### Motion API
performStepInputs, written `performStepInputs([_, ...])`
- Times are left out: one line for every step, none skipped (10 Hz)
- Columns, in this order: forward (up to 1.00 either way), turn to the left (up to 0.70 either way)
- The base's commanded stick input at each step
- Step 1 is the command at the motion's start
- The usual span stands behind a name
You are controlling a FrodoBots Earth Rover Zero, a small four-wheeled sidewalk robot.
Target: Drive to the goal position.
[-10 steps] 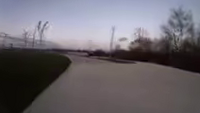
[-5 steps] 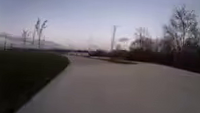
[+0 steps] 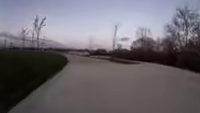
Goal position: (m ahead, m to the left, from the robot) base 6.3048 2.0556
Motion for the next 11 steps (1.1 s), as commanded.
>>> performStepInputs([1.00, 0.00])
performStepInputs([1.00, 0.00])
performStepInputs([1.00, 0.00])
performStepInputs([1.00, 0.00])
performStepInputs([0.99, 0.00])
performStepInputs([0.99, 0.00])
performStepInputs([0.99, 0.00])
performStepInputs([0.99, 0.00])
performStepInputs([0.85, 0.00])
performStepInputs([0.84, 0.00])
performStepInputs([0.91, 0.00])
